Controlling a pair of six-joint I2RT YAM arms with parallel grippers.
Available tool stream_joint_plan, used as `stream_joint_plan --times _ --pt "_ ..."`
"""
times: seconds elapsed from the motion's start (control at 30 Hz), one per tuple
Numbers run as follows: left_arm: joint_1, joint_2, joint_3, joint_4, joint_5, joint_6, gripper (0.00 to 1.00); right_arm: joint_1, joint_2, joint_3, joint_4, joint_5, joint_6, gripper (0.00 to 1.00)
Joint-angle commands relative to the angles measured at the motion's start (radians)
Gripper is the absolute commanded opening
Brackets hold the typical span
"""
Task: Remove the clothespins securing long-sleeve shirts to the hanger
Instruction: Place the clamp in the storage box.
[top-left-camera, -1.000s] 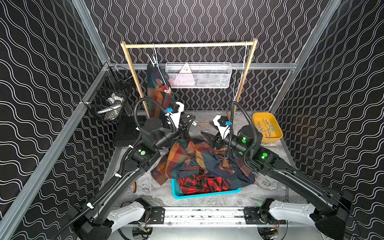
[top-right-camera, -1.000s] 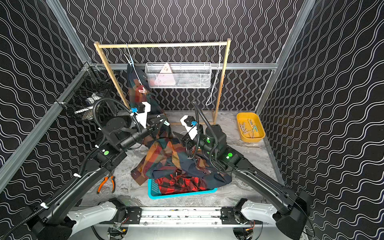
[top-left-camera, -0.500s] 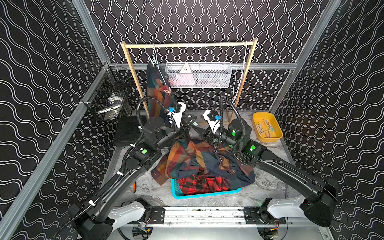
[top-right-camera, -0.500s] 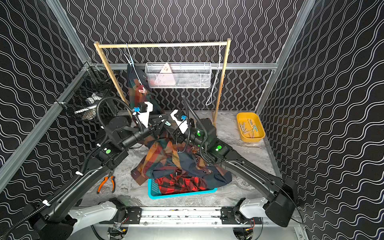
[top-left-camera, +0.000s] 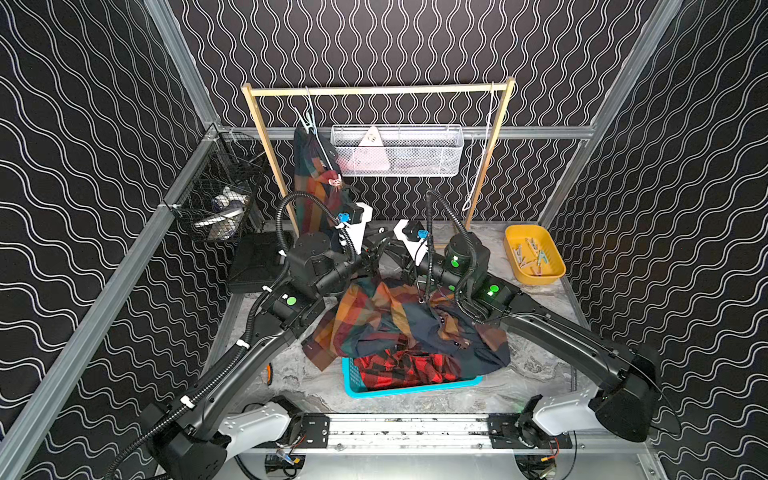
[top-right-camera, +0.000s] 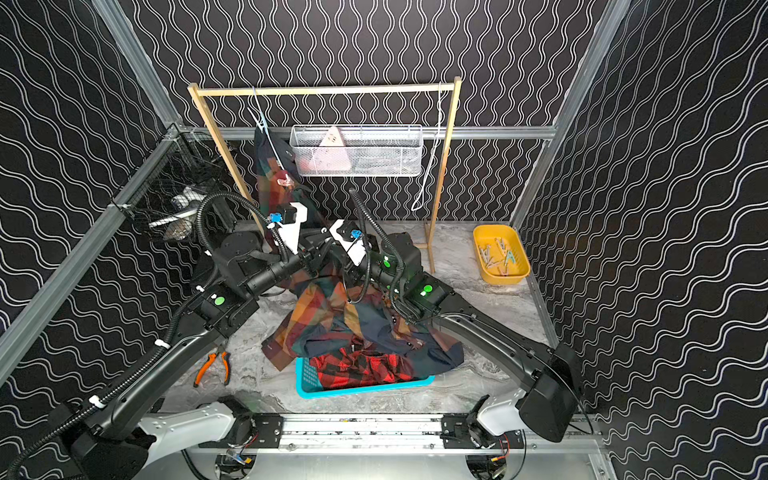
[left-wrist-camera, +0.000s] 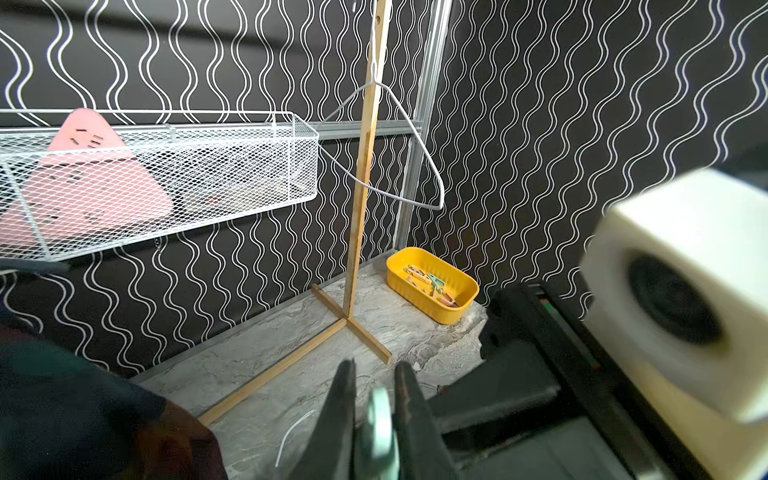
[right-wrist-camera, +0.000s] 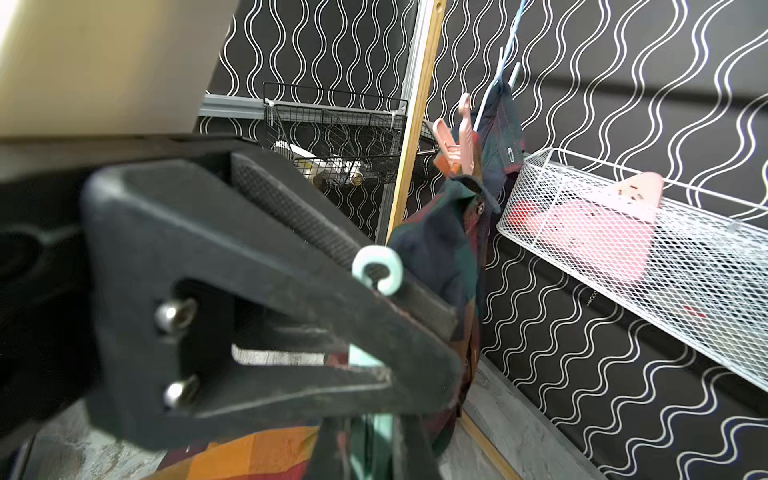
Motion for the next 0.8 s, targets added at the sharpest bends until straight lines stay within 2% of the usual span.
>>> stream_joint_plan --times 0.0,0.03,0.1,0.2,0.27,0.37,0.53,0.63,0.77 --pt "-0.002 -0.002 0.013 -0.016 0.026 0.03 0.14 -0.002 -0.005 0.011 0.041 0.025 0.012 0.0" --pt "-0.001 -0.007 0.014 -0.018 0.018 0.04 0.25 -0.002 -0.013 0.004 0.041 0.037 0.021 0.0" --pt "-0.001 -0.023 0.01 -0.02 -0.007 0.06 0.56 -0.003 -0.036 -0.011 0.024 0.061 0.019 0.0" --pt "-0.001 -0.062 0.001 -0.009 -0.071 0.113 0.73 -0.037 -0.105 -0.054 -0.02 0.105 0.058 0.0" --pt "-0.002 -0.085 -0.001 -0.007 -0.11 0.153 0.83 -0.114 -0.179 -0.103 -0.057 0.097 0.142 0.0" --pt "0.0 -0.1 0.011 -0.029 -0.157 0.205 0.89 -0.27 -0.296 -0.193 -0.145 0.072 0.25 0.0" --pt "0.002 -0.098 0.006 -0.054 -0.188 0.241 0.91 -0.574 -0.422 -0.284 -0.323 0.04 0.362 0.0" --pt "0.001 -0.07 0.016 -0.081 -0.17 0.232 0.91 -0.757 -0.409 -0.306 -0.351 -0.019 0.453 0.0" --pt "0.001 -0.046 0.037 -0.13 -0.134 0.213 0.91 -0.909 -0.28 -0.313 -0.311 -0.083 0.553 0.0"
